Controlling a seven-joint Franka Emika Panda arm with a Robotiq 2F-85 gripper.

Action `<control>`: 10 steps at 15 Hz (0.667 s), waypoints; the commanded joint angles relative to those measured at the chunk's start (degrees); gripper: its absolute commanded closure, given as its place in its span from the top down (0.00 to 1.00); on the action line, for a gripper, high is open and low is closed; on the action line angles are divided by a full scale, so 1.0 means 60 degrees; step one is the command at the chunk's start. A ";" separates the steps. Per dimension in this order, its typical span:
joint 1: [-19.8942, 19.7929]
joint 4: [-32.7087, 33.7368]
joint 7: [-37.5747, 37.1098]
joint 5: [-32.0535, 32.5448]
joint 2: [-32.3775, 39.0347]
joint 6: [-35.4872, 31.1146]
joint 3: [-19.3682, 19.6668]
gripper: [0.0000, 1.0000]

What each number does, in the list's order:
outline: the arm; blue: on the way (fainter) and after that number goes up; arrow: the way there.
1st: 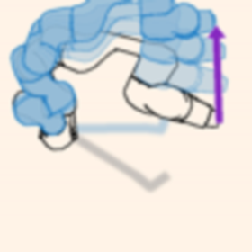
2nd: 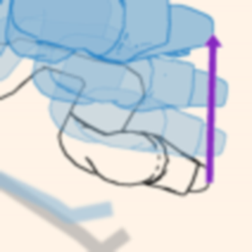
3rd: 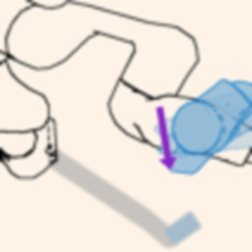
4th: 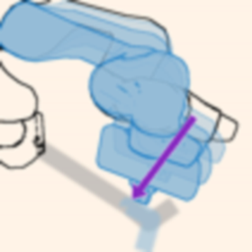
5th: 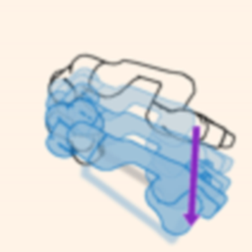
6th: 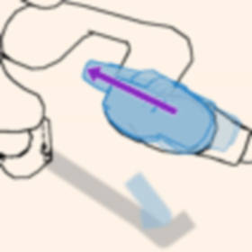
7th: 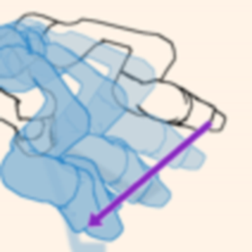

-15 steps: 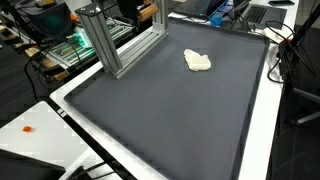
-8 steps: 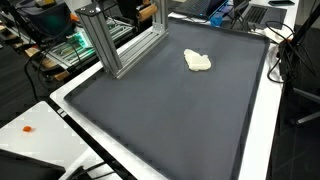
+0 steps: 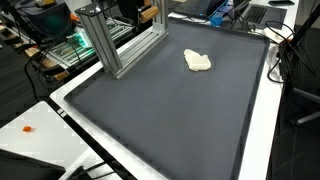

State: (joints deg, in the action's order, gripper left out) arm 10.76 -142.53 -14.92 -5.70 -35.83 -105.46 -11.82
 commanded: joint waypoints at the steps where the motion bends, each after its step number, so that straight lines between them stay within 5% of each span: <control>1: -0.0286 0.0490 -0.0059 0.0089 0.0299 -0.0282 -0.0103 1.00; 5: -0.0892 0.1167 -0.1406 0.0263 0.1257 -0.1421 -0.0454 1.00; 10: -0.1711 0.2088 -0.4576 0.1154 0.3038 -0.2745 -0.1256 1.00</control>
State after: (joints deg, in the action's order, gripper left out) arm 3.31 -134.26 -32.13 -2.61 -24.59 -120.08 -16.30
